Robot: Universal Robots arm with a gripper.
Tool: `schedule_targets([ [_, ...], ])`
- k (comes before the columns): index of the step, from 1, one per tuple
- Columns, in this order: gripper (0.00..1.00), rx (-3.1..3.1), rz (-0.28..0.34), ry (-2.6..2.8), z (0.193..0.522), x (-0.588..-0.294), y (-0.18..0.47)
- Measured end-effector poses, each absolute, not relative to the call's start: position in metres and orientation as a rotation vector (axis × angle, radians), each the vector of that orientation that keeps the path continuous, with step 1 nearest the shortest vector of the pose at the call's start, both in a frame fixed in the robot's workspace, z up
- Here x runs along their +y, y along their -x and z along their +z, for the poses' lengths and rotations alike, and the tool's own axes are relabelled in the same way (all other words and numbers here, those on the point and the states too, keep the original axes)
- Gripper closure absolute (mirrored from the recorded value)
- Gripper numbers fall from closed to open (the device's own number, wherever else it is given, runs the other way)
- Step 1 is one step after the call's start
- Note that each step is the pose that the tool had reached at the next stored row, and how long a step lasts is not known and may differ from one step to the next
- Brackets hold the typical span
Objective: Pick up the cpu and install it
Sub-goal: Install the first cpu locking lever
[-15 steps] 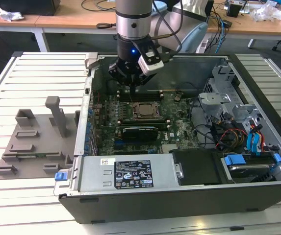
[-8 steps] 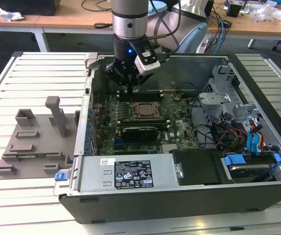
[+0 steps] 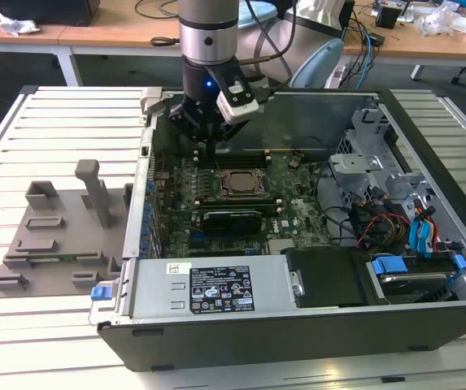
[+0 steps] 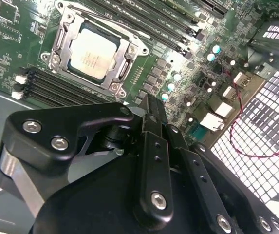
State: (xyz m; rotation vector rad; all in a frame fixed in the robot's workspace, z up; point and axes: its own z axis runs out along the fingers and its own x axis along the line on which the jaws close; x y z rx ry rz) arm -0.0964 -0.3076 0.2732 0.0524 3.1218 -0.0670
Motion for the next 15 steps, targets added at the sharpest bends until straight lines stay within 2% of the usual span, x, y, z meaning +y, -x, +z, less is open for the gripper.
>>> schedule_targets([
  [11,0.89,3.122,-0.062,-0.053,0.267,-0.291,0.110],
  [15,0.89,3.122,-0.061,-0.034,0.259,-0.274,0.109],
])
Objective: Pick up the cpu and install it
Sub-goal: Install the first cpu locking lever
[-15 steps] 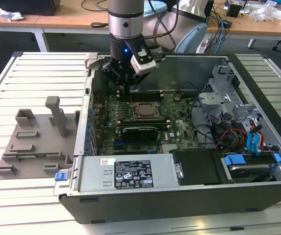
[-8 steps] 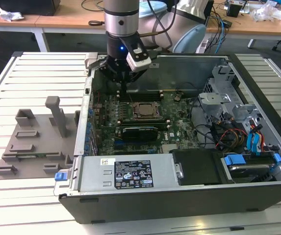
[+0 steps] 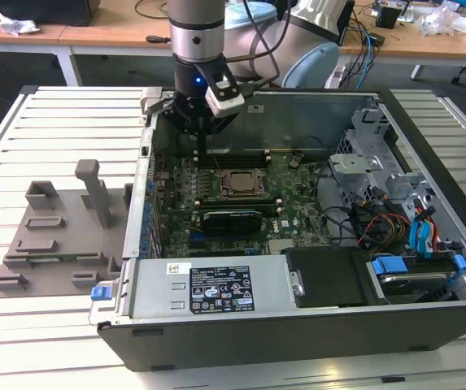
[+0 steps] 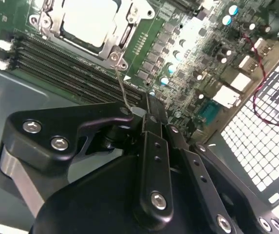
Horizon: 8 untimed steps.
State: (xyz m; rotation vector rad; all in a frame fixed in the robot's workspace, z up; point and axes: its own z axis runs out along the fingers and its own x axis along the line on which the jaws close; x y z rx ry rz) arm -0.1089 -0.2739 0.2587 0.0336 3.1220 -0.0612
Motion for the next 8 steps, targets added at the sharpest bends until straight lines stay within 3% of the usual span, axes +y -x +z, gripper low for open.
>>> schedule_targets([
  [8,0.89,3.122,-0.061,-0.004,0.258,-0.274,0.095],
])
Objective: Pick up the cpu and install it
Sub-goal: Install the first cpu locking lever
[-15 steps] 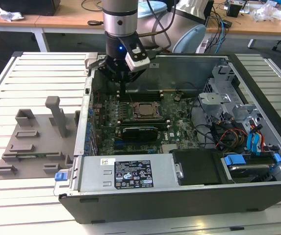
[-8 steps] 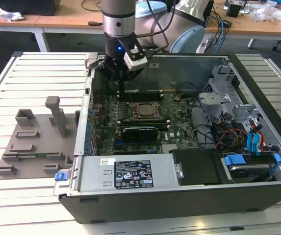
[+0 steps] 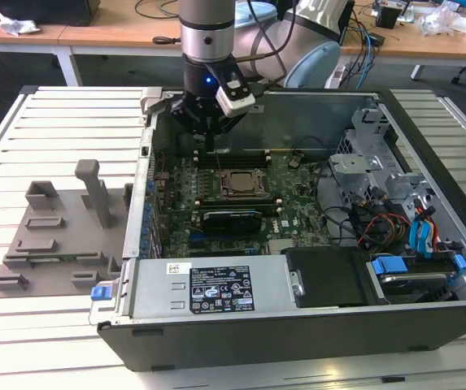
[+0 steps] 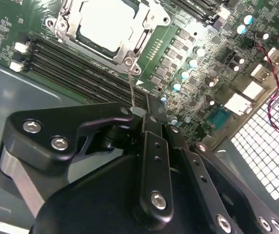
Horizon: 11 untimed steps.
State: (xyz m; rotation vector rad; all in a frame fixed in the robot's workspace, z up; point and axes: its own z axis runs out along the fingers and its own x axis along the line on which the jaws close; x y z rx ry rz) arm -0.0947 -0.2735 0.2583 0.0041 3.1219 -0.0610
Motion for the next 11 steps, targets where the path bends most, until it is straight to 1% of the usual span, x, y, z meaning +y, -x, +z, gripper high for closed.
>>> schedule_targets([
  [11,0.89,3.122,-0.061,-0.004,0.2582,-0.2735,0.0889],
])
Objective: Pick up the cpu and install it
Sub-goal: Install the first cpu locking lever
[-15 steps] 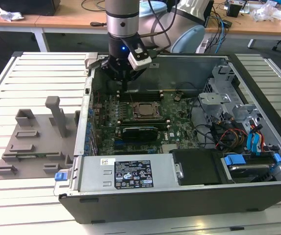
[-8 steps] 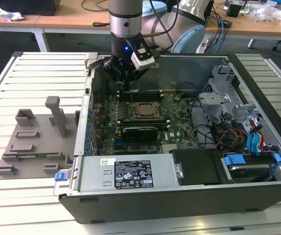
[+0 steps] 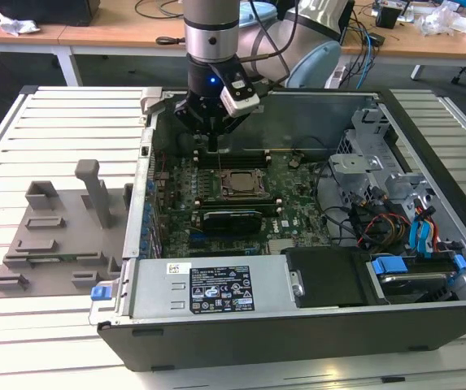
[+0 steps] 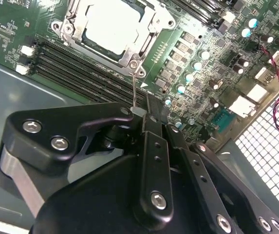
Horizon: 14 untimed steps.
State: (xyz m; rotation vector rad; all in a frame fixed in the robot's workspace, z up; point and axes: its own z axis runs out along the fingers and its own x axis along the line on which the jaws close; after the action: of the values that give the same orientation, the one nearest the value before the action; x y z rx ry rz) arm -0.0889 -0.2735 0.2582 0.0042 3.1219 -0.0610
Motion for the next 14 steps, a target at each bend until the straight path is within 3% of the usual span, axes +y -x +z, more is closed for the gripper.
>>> schedule_targets([
  [14,0.89,3.122,-0.061,-0.004,0.257,-0.273,0.078],
])
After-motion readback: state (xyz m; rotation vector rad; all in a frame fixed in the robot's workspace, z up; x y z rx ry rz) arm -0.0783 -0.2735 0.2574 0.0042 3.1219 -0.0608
